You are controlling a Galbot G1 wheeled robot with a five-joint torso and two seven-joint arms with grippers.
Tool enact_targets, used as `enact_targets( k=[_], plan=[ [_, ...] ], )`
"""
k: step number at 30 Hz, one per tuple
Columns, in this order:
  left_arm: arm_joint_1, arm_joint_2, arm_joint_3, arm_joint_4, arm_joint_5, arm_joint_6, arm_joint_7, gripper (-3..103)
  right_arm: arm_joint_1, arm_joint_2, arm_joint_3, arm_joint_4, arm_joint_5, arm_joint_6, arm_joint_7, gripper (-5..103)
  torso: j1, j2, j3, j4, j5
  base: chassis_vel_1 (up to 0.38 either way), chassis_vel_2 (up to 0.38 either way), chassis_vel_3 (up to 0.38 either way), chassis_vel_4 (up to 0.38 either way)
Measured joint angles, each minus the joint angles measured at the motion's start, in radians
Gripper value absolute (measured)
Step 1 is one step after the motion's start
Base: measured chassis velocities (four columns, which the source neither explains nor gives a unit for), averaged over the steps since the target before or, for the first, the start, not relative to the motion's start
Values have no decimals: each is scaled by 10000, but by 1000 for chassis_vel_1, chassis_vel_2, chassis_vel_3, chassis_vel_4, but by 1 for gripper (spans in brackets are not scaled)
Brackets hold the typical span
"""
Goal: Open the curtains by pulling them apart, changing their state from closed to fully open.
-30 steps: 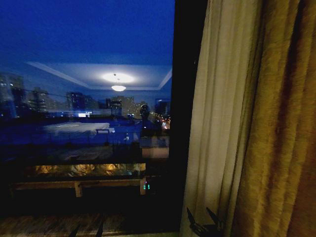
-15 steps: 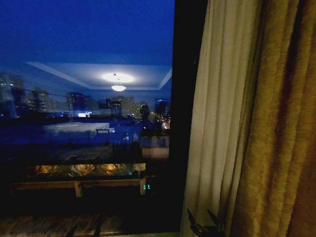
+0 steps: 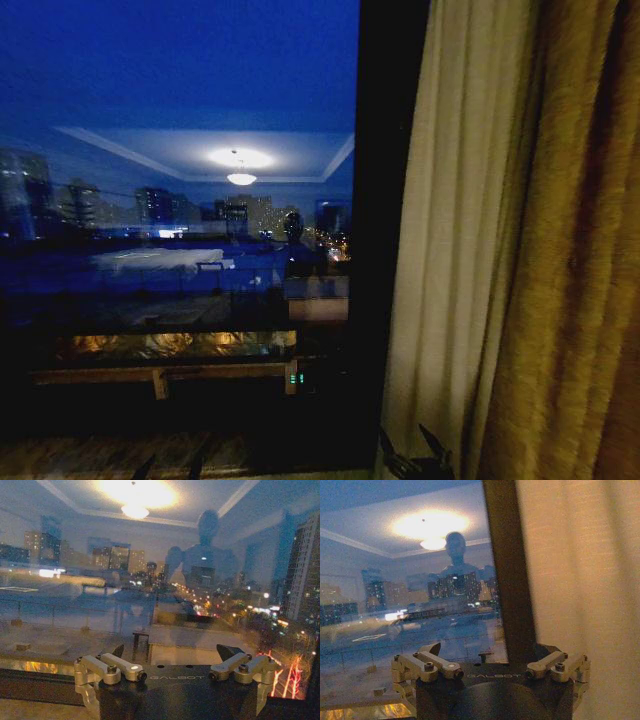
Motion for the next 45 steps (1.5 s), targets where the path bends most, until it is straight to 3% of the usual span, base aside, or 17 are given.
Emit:
enact_targets(
  k=[21, 45],
  plan=[
    [0, -40, 19, 150, 27, -95, 25, 100, -211, 0, -225, 144, -546, 8, -26, 100, 0, -1, 0, -1, 3, 275, 271, -283, -273],
    [-95, -89, 37, 347, 52, -174, 36, 100, -201, 1, -397, 171, -727, -17, -38, 100, -1, -1, 0, 0, -1, 393, 318, -395, -315]
  ],
)
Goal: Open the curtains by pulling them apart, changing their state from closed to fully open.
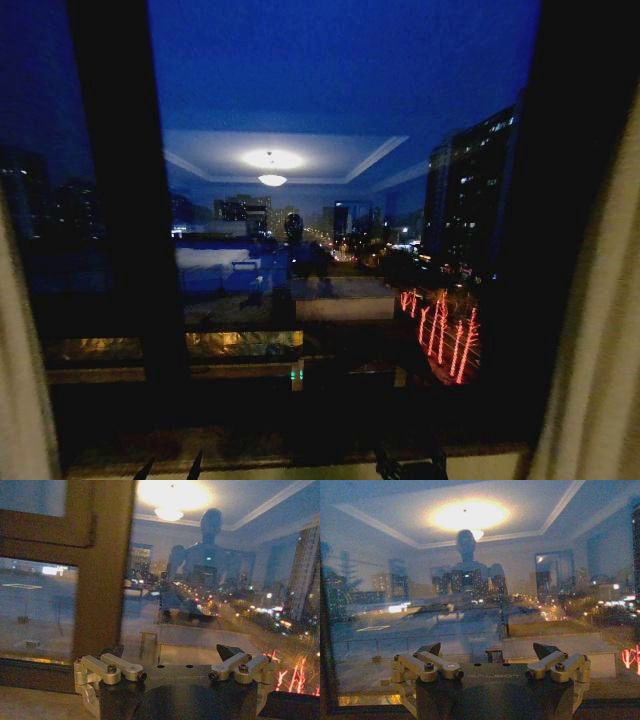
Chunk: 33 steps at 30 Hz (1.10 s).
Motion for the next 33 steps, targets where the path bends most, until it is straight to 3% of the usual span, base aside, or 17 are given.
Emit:
enact_targets(
  k=[14, 20, 33],
  plan=[
    [58, -83, -17, 59, 31, -184, 10, 100, -35, 0, -41, 17, -50, 43, -16, 100, -1, 0, -1, -2, 5, 407, 323, -401, -323],
    [60, -110, -1, 107, 60, -232, 27, 100, -3, 1, -66, -115, -46, 565, -168, 100, 1, 0, 0, -1, -1, 297, 276, -308, -297],
    [134, -127, -7, 162, 130, -386, 66, 100, -6, -4, -75, -302, -690, 1104, -543, 100, -1, -1, 0, -2, 5, 64, 44, -48, -52]
  ],
)
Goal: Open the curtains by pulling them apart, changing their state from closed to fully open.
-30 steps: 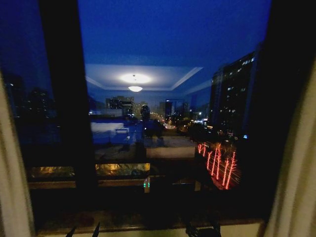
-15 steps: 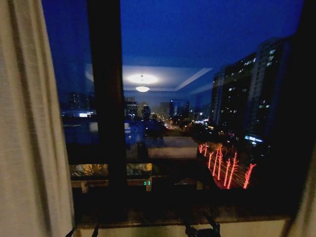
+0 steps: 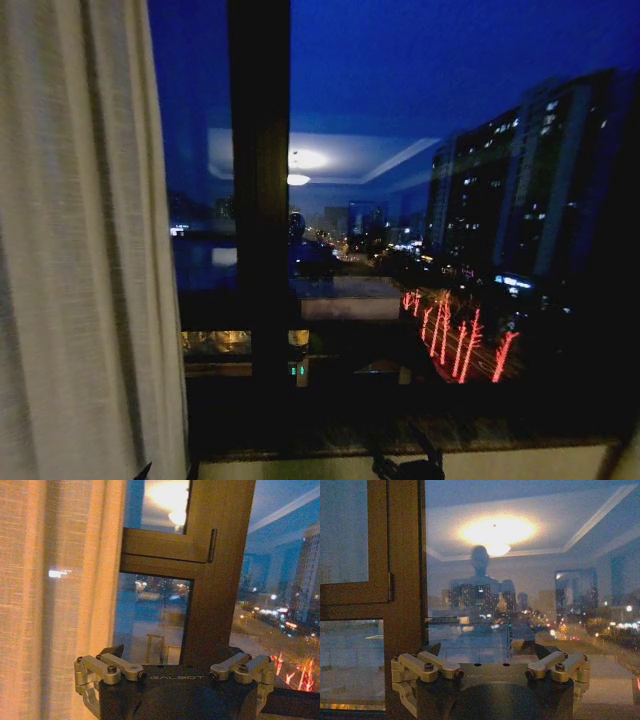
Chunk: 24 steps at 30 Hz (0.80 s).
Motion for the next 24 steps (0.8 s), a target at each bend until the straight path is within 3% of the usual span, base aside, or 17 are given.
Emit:
enact_targets(
  k=[13, 24],
  plan=[
    [-23, 5, 7, 108, 62, -33, 8, 100, -3, 3, -189, -69, -145, 91, -2, 100, 0, 1, 0, 1, -4, 56, 52, -52, -65],
    [-99, 16, 29, 198, 73, -34, 9, 100, 72, 4, -172, -104, -116, 68, 15, 100, 2, 1, -1, 0, -6, 198, 193, -203, -194]
  ],
)
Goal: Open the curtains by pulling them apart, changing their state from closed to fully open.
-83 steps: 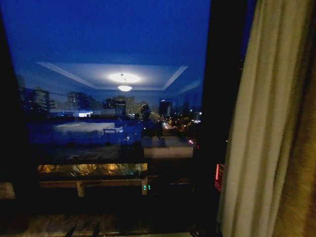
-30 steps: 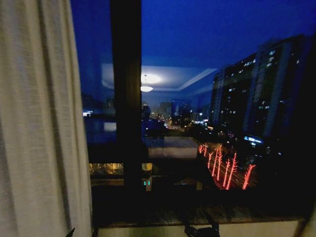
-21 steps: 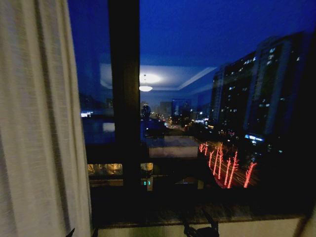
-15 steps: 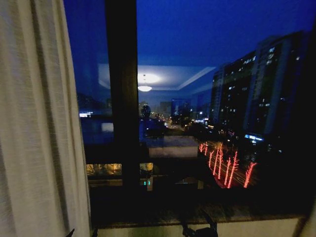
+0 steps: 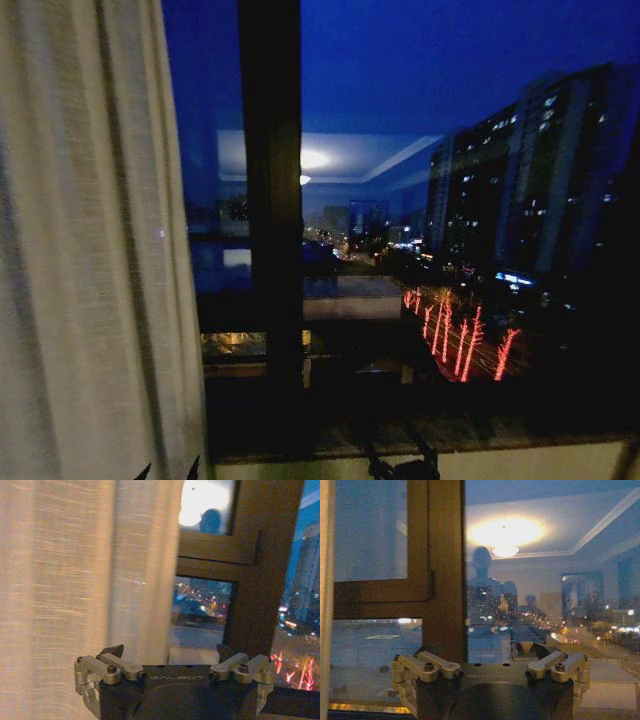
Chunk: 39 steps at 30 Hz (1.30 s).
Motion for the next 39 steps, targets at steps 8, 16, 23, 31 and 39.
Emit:
enact_targets(
  k=[8, 16, 23, 31, 39],
  plan=[
    [-2, -58, 23, 109, 69, -59, 36, 100, 57, 1, 8, -68, 36, 136, 0, 100, 1, 0, 0, 3, -3, 128, 105, -97, -88],
    [31, -117, 10, 242, 177, -400, 214, 100, 263, -3, -174, -75, 178, 87, 58, 100, -2, 1, 0, 2, 3, -6, -16, 2, 6],
    [40, -113, 1, 249, 254, -598, 224, 100, 455, 0, -249, -359, 305, 40, 210, 100, 0, 0, 1, 3, 0, 0, 0, 0, 0],
    [-29, -98, 71, 216, 263, -540, 223, 100, 522, 0, -238, -431, 209, 33, 253, 100, -2, 1, 0, 1, 2, 0, 0, 0, 0],
    [-109, -89, 111, 236, 264, -473, 220, 100, 498, -1, -213, -397, 128, 33, 255, 100, -2, 1, 0, 2, 2, 8, 15, -10, -14]
  ],
)
